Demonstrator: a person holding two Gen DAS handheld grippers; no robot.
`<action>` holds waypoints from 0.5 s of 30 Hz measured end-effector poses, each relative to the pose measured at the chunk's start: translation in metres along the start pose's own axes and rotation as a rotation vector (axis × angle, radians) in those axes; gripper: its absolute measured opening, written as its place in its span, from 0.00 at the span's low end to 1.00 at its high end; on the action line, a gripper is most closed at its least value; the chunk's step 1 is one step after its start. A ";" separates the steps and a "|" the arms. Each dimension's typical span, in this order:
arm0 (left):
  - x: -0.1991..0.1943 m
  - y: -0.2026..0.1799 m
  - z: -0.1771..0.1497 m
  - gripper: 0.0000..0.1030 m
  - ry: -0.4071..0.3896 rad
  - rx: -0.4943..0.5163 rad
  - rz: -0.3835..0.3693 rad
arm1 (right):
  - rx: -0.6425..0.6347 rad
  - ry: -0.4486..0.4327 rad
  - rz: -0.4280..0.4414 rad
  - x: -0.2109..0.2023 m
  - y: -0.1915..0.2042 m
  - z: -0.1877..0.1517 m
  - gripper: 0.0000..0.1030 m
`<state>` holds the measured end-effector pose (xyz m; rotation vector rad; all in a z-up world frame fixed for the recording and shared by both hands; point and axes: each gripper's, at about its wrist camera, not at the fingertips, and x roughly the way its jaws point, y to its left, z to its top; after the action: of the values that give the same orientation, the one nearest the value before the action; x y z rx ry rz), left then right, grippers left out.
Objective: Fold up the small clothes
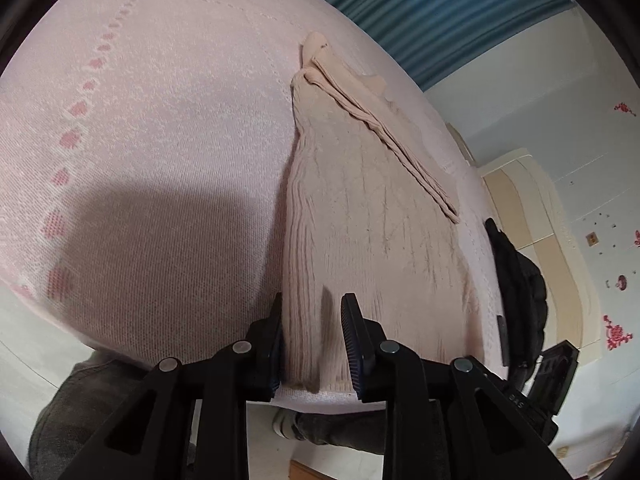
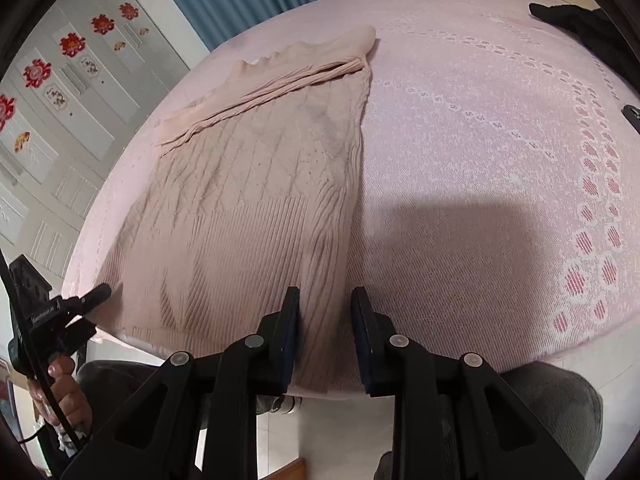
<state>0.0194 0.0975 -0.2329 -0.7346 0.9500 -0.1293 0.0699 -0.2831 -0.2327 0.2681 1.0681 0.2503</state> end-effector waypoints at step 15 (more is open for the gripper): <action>0.001 -0.005 -0.004 0.13 -0.047 0.037 0.079 | -0.064 -0.031 -0.073 0.005 0.012 -0.006 0.30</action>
<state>0.0184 0.0910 -0.2318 -0.6630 0.9285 -0.0601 0.0657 -0.2692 -0.2354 0.1747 1.0350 0.2134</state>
